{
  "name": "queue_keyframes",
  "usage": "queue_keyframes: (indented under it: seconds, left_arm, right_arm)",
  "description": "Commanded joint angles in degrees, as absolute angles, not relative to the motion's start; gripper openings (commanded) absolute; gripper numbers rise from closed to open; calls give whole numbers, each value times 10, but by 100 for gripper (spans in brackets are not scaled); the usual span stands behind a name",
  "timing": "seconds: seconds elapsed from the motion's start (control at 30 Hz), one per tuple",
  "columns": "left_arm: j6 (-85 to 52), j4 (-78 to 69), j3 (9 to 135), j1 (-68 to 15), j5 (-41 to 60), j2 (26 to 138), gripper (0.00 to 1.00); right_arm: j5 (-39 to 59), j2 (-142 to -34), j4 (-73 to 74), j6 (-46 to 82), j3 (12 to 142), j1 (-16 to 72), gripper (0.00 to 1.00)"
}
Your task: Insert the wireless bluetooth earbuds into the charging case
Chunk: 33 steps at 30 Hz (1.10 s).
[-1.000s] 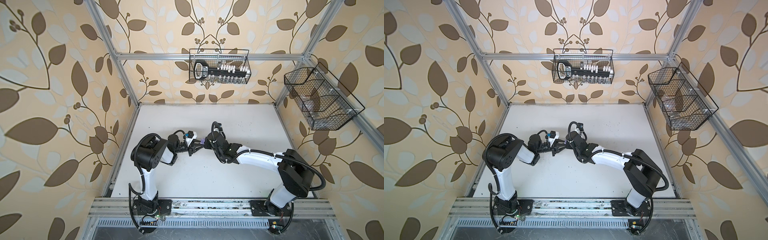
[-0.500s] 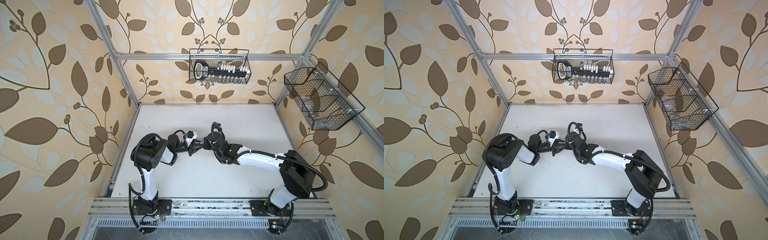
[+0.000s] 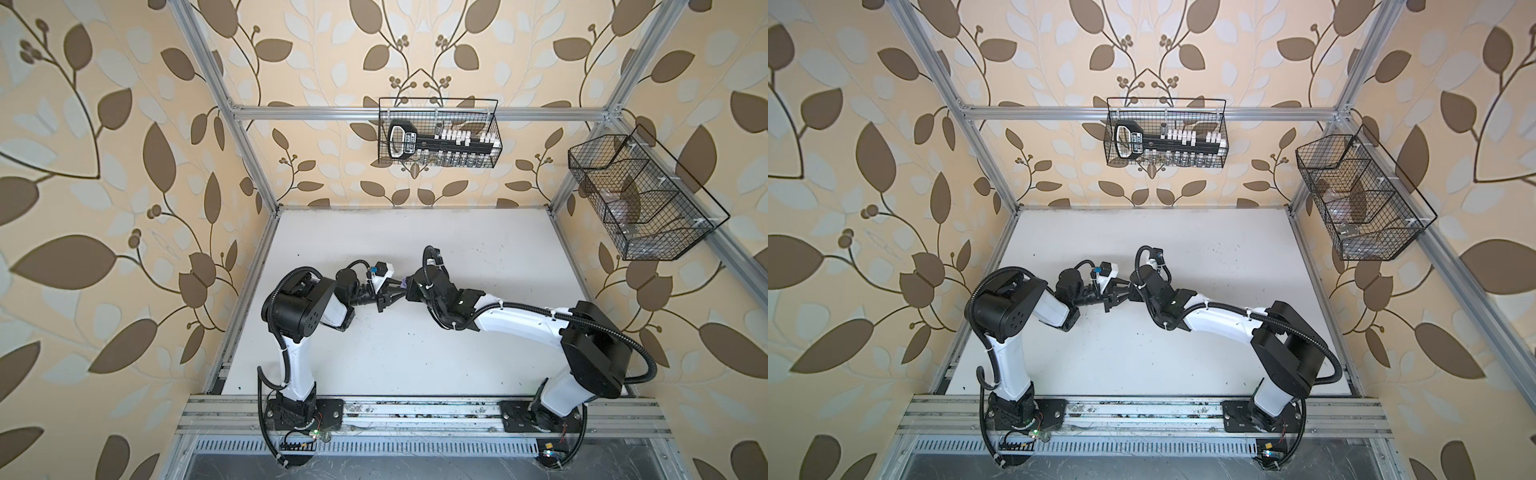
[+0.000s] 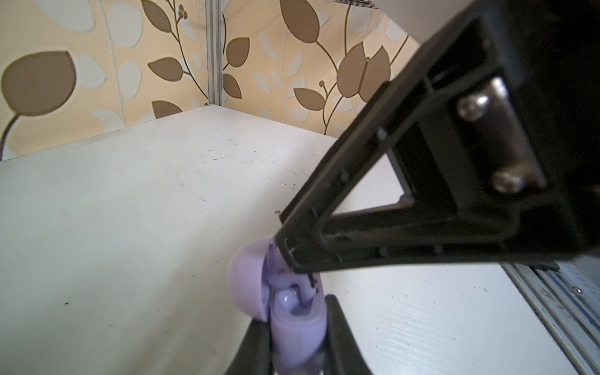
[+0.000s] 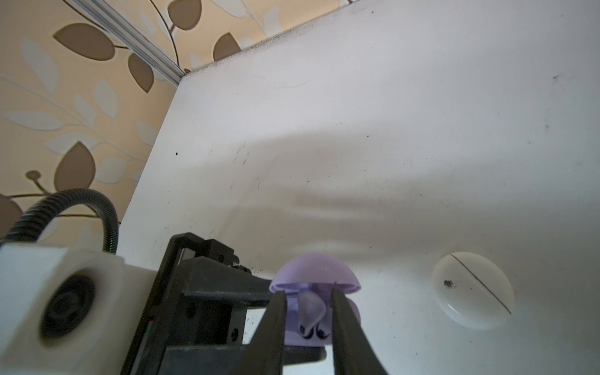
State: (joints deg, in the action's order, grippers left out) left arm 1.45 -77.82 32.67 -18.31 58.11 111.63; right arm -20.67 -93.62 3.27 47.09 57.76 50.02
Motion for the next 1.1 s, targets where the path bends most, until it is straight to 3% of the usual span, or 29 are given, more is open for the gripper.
queue_keyframes:
  seconds: [0.0,0.4,1.07]
  left_arm:
    - [19,-815,338,-183,596,1108,16]
    - [18,-815,338,-182,601,1108,16]
    - [18,-815,339,-182,606,1108,17]
  right_arm:
    - [-187,-928,45,471,573,500,26]
    - [-145,-937,45,454,580,486,26]
    - [-179,-873,1,441,574,481,28]
